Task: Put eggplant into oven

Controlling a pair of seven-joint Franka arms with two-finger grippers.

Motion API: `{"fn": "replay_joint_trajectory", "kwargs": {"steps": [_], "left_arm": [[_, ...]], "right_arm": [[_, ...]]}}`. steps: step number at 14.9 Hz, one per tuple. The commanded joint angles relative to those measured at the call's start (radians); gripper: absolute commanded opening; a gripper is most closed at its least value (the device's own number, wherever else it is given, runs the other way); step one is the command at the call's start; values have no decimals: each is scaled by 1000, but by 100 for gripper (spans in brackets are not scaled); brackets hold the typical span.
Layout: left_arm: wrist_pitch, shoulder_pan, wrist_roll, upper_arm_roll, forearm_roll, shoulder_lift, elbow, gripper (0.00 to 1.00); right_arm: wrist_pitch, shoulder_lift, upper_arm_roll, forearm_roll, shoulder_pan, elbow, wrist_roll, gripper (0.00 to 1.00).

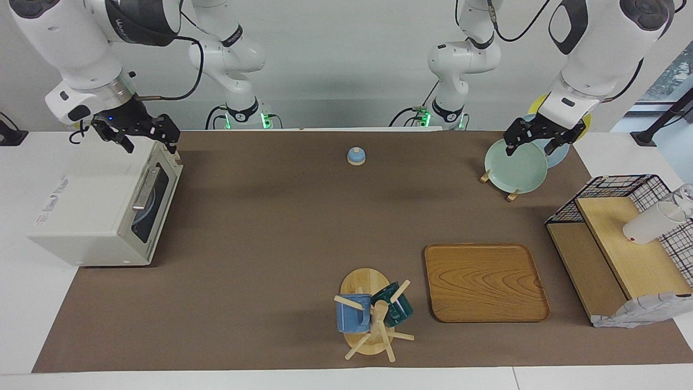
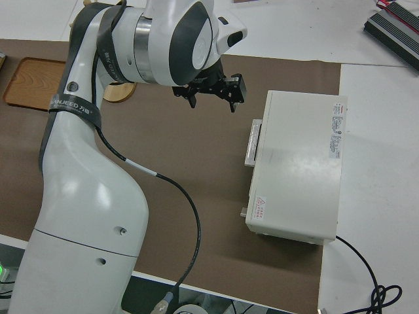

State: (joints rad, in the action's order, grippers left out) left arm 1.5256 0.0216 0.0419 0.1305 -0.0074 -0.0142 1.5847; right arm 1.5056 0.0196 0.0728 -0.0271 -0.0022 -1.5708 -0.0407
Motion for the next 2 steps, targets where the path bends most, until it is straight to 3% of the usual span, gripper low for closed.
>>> {"fn": "replay_joint_trajectory", "kwargs": {"steps": [1,2], "left_arm": [[16,17,-13,9,14,28,32,100],[16,17,-13,9,14,28,32,100]], "right_arm": [[15,-3,-2,18,-7,2,12,100],[15,-4,-2,18,-7,2,12,100]]}}
